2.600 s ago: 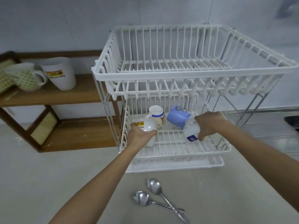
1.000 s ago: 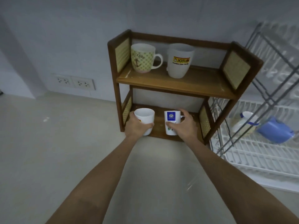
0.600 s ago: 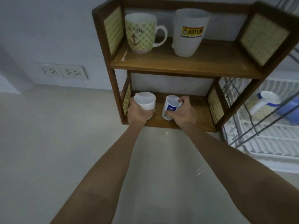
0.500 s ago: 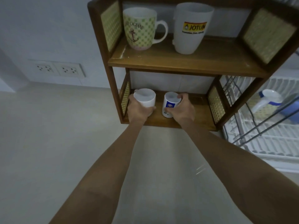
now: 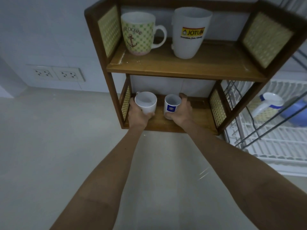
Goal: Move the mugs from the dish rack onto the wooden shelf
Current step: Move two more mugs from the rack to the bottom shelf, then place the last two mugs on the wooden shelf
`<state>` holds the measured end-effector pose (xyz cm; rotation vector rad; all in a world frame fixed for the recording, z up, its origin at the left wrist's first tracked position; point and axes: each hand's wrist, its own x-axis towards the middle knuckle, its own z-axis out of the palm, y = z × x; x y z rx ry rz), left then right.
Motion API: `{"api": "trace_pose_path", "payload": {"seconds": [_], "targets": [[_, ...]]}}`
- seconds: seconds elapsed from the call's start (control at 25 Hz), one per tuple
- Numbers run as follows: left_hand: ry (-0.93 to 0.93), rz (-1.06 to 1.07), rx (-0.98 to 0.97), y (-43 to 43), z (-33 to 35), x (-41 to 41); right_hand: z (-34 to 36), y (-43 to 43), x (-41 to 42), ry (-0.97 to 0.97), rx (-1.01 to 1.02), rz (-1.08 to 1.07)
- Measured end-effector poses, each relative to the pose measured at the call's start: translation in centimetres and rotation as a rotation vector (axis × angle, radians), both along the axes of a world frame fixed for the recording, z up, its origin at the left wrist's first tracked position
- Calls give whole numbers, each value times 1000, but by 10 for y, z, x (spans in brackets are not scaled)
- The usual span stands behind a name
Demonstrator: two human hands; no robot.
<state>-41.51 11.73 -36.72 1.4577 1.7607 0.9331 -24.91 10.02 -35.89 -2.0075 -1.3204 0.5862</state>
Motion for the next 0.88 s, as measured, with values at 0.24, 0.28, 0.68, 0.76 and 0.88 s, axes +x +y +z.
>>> {"api": "trace_pose_path", "payload": {"seconds": [0.24,0.28,0.68,0.76,0.88], "targets": [[48,13,182,-59,18,17,19,-53,9,83,54,75],[59,-15,197,-74,20,25,23,-70,13,35,62,104],[240,-729,704,-216,27,148,48,-272,146,-191,405,151],[248,-840,737,-229,26,181,47,-286,182,-251,402,106],[219,-865,727,-237,37,234,49,-286,234,-346,317,58]]}}
